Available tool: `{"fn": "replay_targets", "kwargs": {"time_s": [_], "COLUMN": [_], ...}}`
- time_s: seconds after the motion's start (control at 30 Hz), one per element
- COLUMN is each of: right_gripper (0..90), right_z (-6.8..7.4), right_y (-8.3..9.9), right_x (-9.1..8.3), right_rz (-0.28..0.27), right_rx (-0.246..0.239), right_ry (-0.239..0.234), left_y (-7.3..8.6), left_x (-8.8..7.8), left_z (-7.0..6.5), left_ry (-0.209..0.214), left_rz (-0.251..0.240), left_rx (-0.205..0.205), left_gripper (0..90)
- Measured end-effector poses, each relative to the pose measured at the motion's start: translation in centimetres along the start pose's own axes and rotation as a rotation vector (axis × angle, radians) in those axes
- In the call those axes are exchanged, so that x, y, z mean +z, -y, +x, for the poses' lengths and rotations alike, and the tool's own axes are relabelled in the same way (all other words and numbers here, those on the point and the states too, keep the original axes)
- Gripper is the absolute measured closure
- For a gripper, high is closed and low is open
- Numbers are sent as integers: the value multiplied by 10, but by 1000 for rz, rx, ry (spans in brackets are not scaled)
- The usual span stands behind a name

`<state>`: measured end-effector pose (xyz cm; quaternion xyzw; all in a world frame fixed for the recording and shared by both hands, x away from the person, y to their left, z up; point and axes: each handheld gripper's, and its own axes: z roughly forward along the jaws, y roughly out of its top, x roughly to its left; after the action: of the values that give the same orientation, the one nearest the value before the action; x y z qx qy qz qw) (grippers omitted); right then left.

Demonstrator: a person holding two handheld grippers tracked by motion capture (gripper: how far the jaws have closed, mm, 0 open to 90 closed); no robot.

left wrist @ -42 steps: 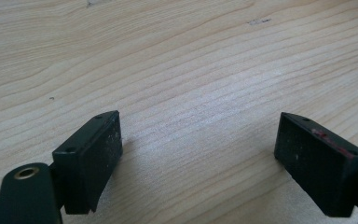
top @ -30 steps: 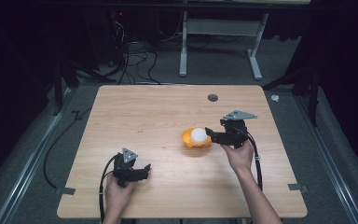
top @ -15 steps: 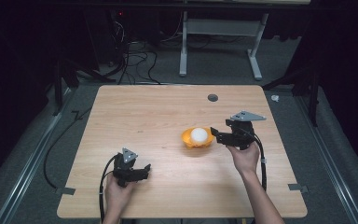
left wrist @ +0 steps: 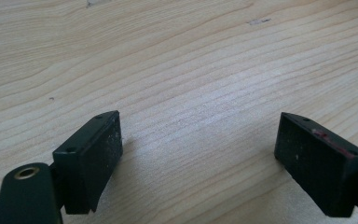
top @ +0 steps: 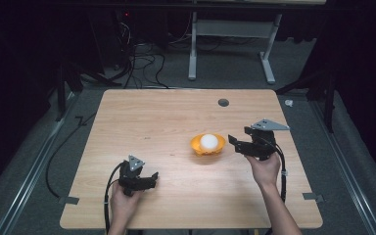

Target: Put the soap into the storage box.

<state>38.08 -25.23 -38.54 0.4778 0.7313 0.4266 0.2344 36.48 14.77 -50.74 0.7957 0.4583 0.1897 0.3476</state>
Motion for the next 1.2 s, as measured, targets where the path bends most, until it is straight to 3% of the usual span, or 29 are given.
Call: {"fn": "replay_targets", "kwargs": {"time_s": [1.2], "right_gripper": [287], "right_z": [-20], "right_y": [35], "right_x": [-37], "right_rz": [-17], "right_rx": [49], "right_ry": [47], "left_y": [0], "left_x": [0], "left_z": [0], "left_ry": [-1], "left_rz": [0], "left_rx": [0], "left_gripper": [155]}}
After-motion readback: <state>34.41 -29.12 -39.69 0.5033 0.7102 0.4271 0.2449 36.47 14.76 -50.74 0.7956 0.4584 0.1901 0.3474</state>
